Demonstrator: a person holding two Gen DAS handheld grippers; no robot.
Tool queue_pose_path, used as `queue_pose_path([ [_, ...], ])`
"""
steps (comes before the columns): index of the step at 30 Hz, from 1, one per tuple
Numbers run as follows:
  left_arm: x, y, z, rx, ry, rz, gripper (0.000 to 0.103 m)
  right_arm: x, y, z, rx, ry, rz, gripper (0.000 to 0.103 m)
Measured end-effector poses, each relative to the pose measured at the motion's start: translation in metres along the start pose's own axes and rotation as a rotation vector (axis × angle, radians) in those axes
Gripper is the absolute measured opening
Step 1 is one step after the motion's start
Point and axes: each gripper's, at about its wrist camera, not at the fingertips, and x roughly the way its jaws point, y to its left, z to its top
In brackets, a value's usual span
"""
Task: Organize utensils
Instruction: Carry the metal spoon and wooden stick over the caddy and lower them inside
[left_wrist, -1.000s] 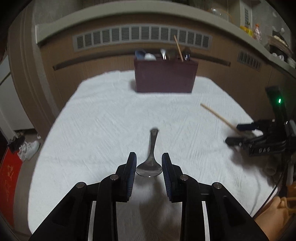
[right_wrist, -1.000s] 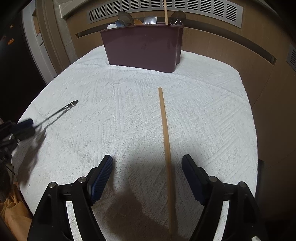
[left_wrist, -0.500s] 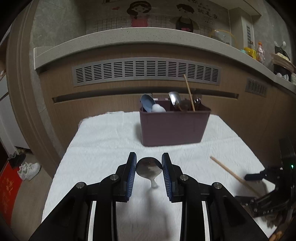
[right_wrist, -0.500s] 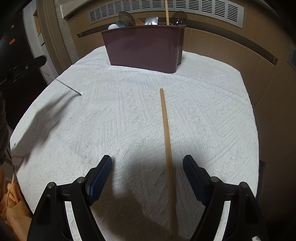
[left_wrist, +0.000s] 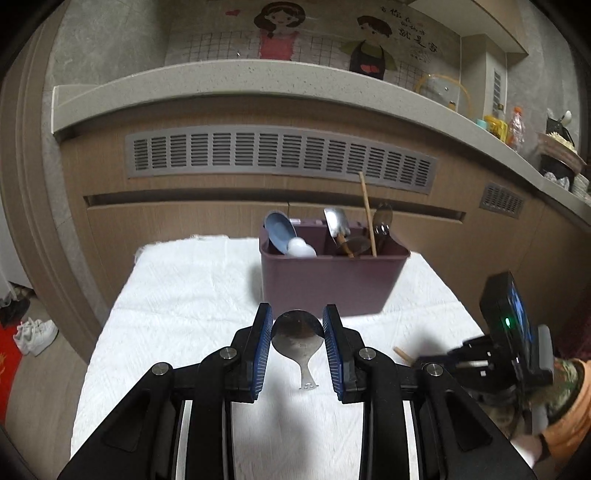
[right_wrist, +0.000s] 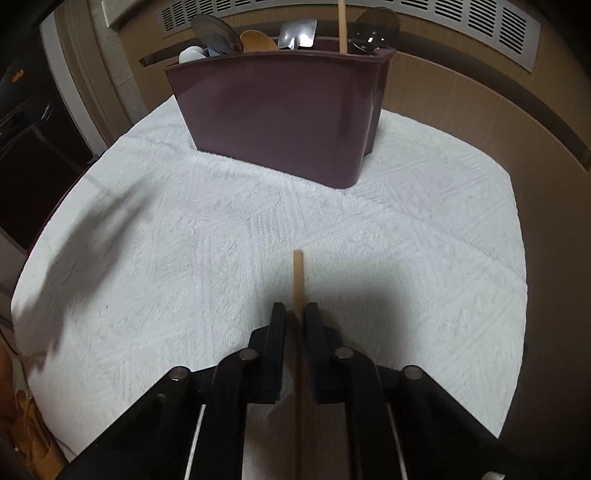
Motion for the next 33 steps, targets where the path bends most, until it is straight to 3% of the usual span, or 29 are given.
queue_pose_path([
  [3,-0.002,-0.001,-0.007,-0.003,0.05,-0.032,0.029,-0.008,0.004,0.0,0.017,-0.014,0.014,0.006],
  [7,-0.009,-0.012,-0.017,0.03,0.071,-0.042,0.029,-0.039,0.014,-0.002,0.029,-0.101,0.032,0.006],
  [20,-0.049,-0.033,0.004,0.066,0.0,-0.049,0.029,-0.146,0.043,0.003,0.003,-0.414,0.054,0.006],
  [26,-0.051,-0.038,0.053,0.086,-0.05,-0.051,0.029,-0.184,0.045,0.029,-0.017,-0.541,0.028,0.006],
  [33,-0.04,-0.045,0.15,0.145,-0.167,-0.033,0.029,-0.234,0.038,0.112,-0.054,-0.781,0.001,0.006],
])
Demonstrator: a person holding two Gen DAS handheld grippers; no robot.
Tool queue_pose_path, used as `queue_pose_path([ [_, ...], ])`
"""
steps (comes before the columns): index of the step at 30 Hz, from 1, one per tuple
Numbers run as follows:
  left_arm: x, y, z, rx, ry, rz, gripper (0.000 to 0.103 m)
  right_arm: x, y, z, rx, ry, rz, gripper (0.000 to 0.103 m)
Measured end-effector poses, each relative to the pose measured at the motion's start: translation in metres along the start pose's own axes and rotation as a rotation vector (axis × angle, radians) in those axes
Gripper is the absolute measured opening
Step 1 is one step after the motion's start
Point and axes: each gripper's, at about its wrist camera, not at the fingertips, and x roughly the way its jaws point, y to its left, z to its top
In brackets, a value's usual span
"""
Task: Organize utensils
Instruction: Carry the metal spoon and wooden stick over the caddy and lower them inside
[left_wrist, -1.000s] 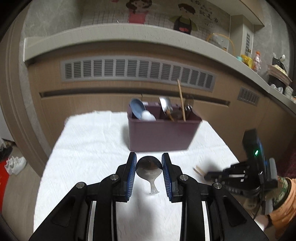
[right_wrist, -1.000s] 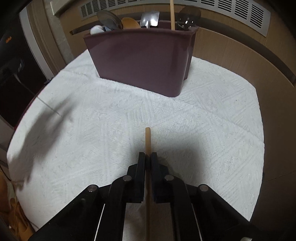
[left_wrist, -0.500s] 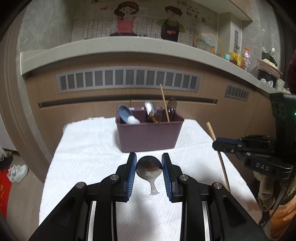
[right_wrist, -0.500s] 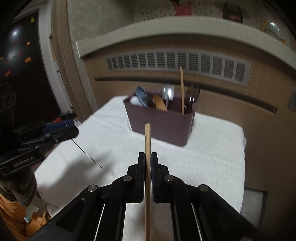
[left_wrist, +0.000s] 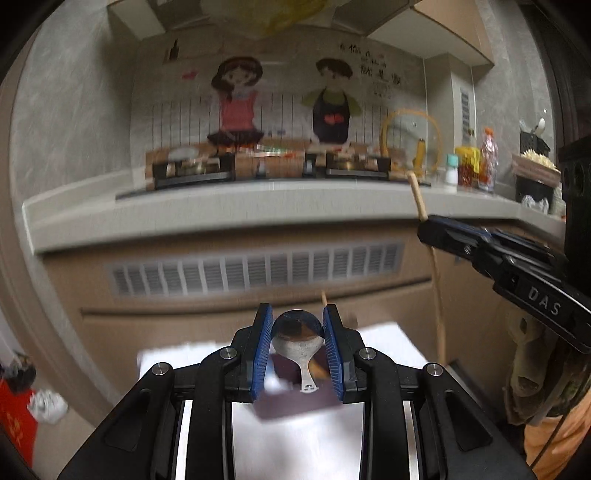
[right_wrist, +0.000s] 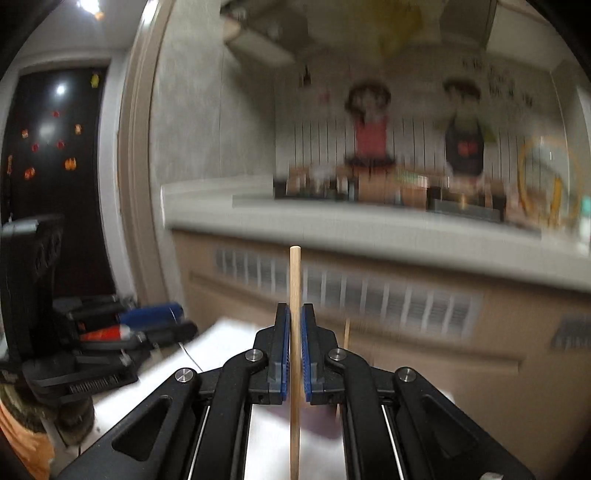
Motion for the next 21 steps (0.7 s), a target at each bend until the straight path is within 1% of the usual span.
queue_pose_path([
  [2,0.01,0.004,0.019,0.022,-0.015,0.005,0.029,0.012,-0.006,0.025,-0.007,-0.064,-0.016,0.006],
  [5,0.03,0.011,0.039,0.043,-0.019,0.01,0.029,0.026,-0.012,0.048,-0.031,-0.151,-0.039,0.006],
  [7,0.047,0.016,0.042,0.038,-0.005,0.01,0.029,0.037,-0.016,0.054,-0.054,-0.196,-0.073,0.006],
  [10,0.079,0.024,0.032,0.021,0.038,-0.01,0.029,0.063,-0.028,0.046,-0.02,-0.209,-0.081,0.006],
  [13,0.115,0.033,0.013,-0.006,0.105,-0.026,0.029,0.092,-0.04,0.027,0.026,-0.174,-0.08,0.006],
  [16,0.15,0.039,-0.011,-0.037,0.186,-0.04,0.029,0.126,-0.049,0.0,0.052,-0.093,-0.076,0.006],
  [21,0.181,0.042,-0.043,-0.066,0.26,-0.06,0.029,0.157,-0.06,-0.048,0.094,0.029,-0.062,0.006],
])
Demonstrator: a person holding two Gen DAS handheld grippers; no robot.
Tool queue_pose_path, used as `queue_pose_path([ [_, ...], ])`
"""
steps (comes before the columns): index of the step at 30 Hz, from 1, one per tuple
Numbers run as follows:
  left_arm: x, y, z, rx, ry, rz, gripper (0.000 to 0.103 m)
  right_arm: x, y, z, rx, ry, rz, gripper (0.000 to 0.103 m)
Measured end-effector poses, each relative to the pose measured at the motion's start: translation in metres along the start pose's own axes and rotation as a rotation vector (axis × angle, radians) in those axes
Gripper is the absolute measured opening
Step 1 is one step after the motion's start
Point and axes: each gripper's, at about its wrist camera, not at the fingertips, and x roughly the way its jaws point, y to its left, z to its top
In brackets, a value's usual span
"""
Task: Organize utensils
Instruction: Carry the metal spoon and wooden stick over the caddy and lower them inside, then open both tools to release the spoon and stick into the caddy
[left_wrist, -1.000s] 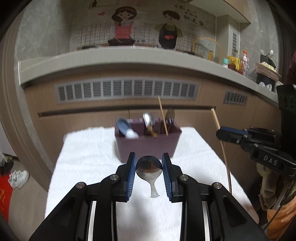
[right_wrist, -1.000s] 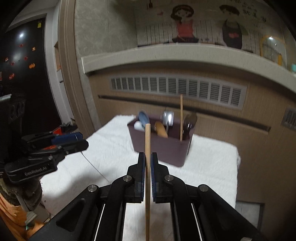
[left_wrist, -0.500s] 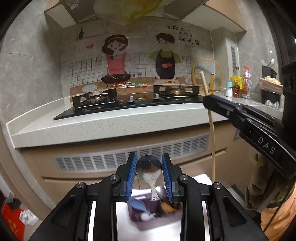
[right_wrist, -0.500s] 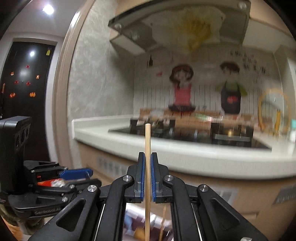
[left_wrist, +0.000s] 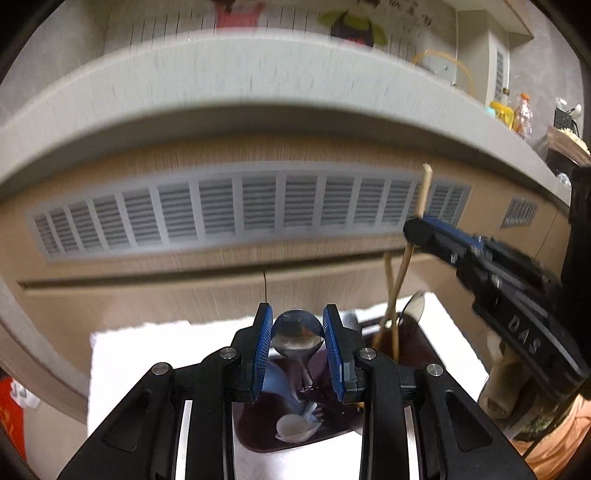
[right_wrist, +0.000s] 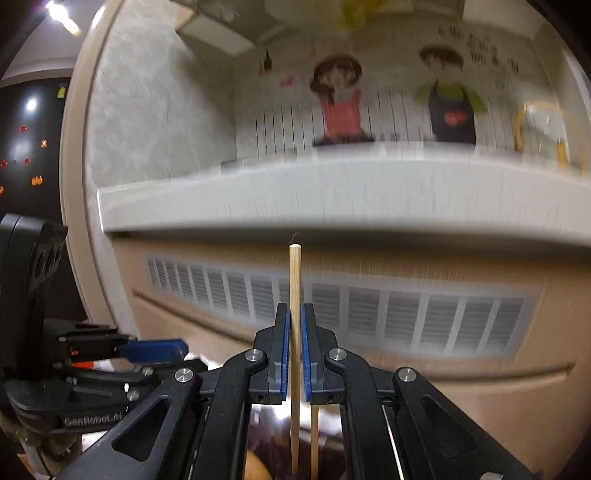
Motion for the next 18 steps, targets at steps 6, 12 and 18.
queue_pose_path([
  [6,0.022,0.001,-0.024,-0.023,0.045,0.008,0.029,0.018,-0.01,-0.047,0.061,0.129,0.008,0.006],
  [12,0.02,0.003,-0.036,-0.063,0.052,0.019,0.032,0.02,-0.011,-0.063,0.08,0.196,0.015,0.007],
  [18,-0.016,0.011,-0.033,-0.112,-0.038,0.055,0.051,0.011,-0.009,-0.067,0.069,0.251,-0.014,0.035],
])
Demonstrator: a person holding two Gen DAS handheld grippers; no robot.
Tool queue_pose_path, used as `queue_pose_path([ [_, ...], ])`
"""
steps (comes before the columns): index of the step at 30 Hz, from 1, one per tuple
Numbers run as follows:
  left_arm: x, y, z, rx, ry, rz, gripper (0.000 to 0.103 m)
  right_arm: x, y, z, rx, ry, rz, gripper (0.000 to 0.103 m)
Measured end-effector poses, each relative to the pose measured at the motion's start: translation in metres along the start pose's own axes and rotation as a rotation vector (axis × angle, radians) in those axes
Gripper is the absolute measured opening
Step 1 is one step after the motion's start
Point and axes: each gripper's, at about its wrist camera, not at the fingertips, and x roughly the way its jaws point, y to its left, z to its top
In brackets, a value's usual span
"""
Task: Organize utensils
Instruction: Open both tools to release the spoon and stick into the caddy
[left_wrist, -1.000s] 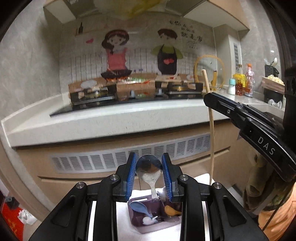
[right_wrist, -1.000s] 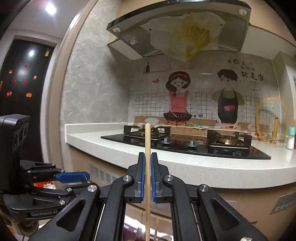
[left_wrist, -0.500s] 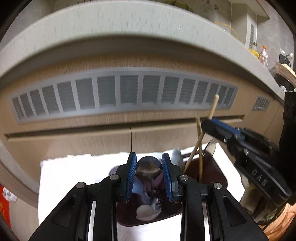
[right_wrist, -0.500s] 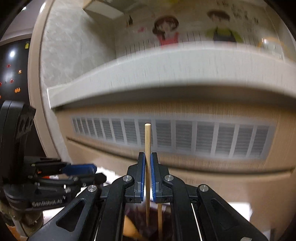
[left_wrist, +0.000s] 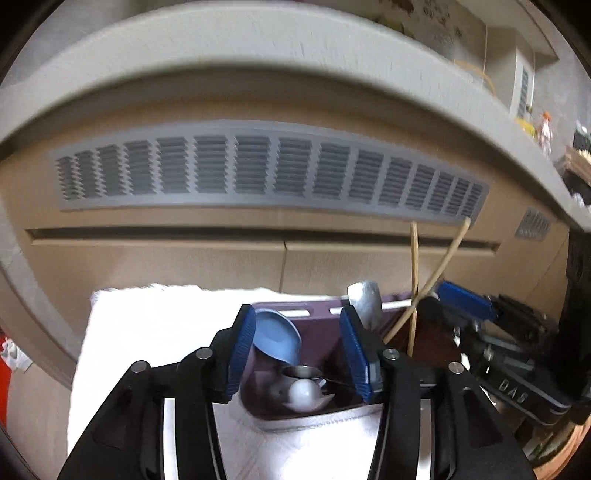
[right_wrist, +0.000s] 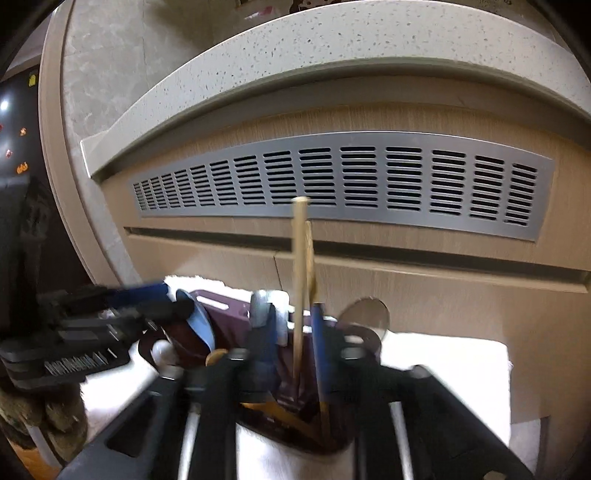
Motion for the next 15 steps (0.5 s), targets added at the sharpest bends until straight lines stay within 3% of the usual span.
queue_pose_path([
  [4,-0.044,0.002,-0.009,-0.031,-0.106,0.035,0.066,-0.028,0.0,-0.012,-0.009,-0.025,-0.049,0.044],
  [8,-0.078,-0.002,-0.039,-0.054,-0.185,0.082,0.079,-0.061,0.005,-0.034,-0.009,-0.026,-0.07,0.056],
  [12,-0.108,-0.014,-0.086,-0.024,-0.221,0.115,0.091,-0.092,0.02,-0.065,-0.013,-0.025,-0.096,0.064],
  [15,-0.126,-0.022,-0.123,-0.02,-0.198,0.133,0.097,-0.113,0.033,-0.089,-0.016,-0.02,-0.098,0.067],
])
